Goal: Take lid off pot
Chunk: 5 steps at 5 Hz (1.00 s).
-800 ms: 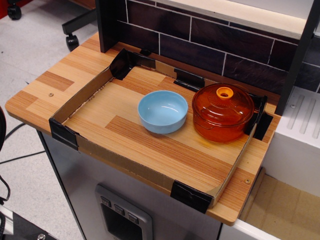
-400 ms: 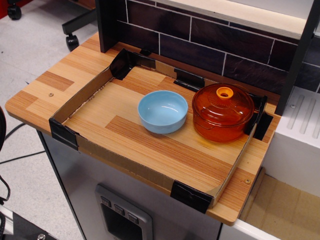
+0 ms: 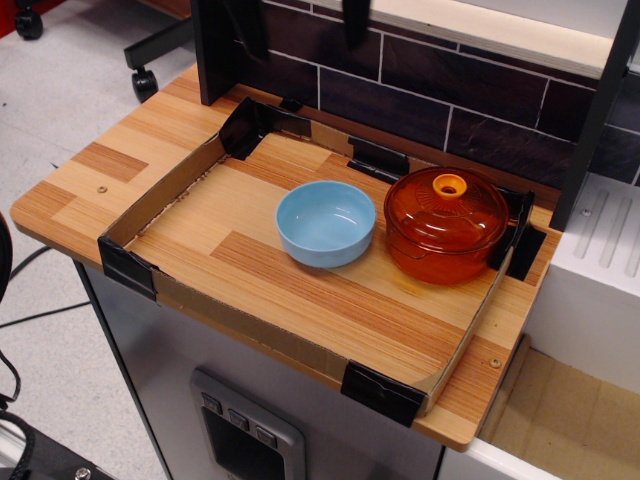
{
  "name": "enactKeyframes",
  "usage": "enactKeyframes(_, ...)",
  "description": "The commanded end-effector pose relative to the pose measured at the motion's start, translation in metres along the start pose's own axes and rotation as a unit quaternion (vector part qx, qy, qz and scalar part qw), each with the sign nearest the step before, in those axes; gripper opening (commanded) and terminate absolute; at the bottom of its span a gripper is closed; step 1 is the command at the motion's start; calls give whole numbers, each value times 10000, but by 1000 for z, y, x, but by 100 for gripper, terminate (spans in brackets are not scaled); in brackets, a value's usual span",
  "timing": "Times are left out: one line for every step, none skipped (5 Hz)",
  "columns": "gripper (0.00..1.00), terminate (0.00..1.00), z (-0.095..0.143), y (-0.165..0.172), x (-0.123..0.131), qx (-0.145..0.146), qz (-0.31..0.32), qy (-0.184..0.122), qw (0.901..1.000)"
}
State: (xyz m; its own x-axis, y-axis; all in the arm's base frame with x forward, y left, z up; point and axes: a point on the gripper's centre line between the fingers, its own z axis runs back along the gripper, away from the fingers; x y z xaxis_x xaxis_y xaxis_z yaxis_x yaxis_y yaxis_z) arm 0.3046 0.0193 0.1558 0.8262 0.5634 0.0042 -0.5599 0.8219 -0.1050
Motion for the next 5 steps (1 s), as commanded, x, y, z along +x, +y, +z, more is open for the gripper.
enactKeyframes(100,0,-18,-55,-13,-158,2,-147,9998)
enactKeyframes(100,0,-38,-74,-19,-122,-33,-184,9998)
enactKeyframes(100,0,-47,-83,-20,-138,-14,-221,9997)
enactKeyframes(100,0,-55,-90,-18,-119,-25,-255,9996)
enactKeyframes(100,0,-65,-91,-14,-62,-56,-263,9996)
